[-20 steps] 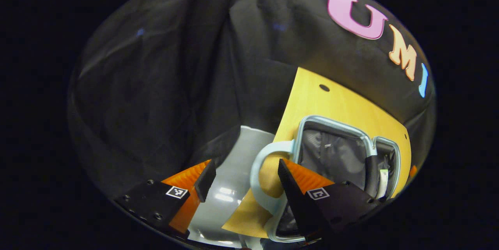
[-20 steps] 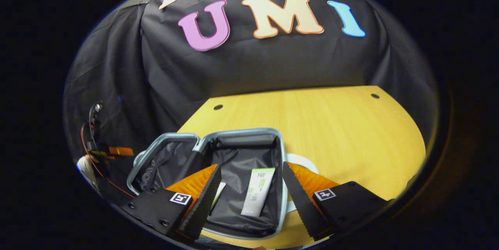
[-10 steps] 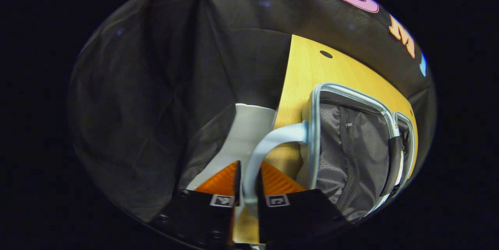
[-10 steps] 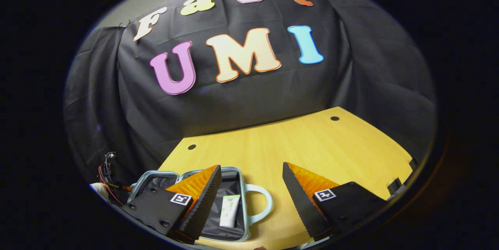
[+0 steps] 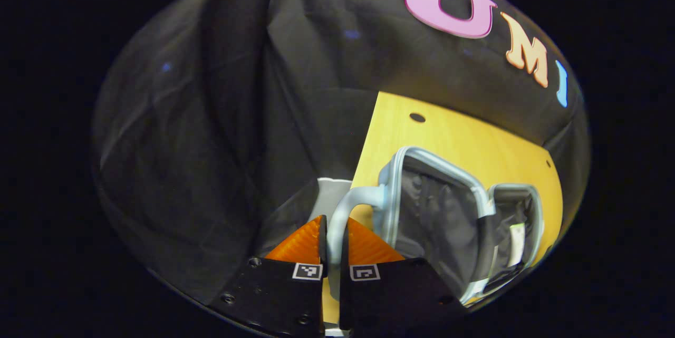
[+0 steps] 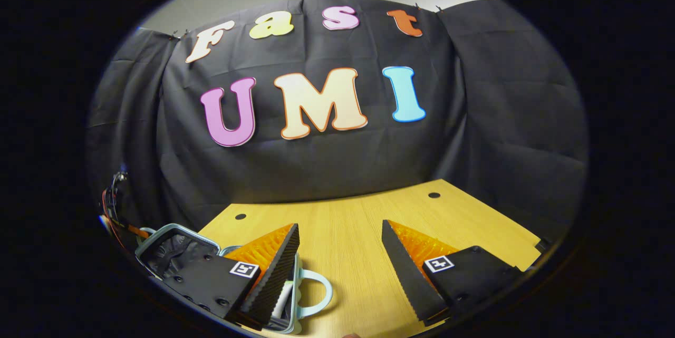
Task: First open the suitcase, pack the skin care products into it, and then close the suitcase.
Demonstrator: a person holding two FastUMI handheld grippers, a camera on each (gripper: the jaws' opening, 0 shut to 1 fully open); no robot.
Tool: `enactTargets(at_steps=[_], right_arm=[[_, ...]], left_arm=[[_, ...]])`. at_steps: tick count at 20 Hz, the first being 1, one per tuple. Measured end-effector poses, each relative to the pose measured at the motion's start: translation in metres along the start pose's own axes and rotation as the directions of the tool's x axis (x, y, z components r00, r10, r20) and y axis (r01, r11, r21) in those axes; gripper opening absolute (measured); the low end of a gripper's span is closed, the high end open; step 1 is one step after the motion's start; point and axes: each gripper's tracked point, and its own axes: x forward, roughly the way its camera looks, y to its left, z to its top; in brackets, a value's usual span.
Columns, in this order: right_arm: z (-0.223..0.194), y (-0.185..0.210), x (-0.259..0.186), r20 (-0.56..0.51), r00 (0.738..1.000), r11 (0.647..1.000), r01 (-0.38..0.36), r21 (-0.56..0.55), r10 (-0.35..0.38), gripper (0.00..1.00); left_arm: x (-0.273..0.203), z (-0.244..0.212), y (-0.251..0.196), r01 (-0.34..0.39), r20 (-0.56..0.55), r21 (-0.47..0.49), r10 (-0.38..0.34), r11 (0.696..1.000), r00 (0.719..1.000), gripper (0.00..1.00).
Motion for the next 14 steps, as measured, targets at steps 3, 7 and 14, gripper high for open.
enactTargets(at_steps=[3, 7, 14], right_arm=[[0.008, -0.009, 0.005, 0.033, 0.998, 0.996, -0.05, -0.069, 0.052, 0.98], [0.022, -0.032, 0.002, 0.026, 0.995, 0.994, -0.093, -0.059, 0.095, 0.98], [0.036, -0.098, -0.009, 0.02, 0.996, 0.994, -0.083, -0.075, 0.085, 0.98]], left_arm=[[-0.046, 0.036, -0.033, 0.037, 0.118, 0.003, -0.037, 0.999, 0.992, 0.05], [-0.098, 0.07, -0.097, 0.098, 0.227, -0.016, -0.092, 0.995, 0.97, 0.04], [-0.131, 0.086, -0.239, 0.23, 0.308, 0.045, -0.233, 0.972, 0.923, 0.04]])
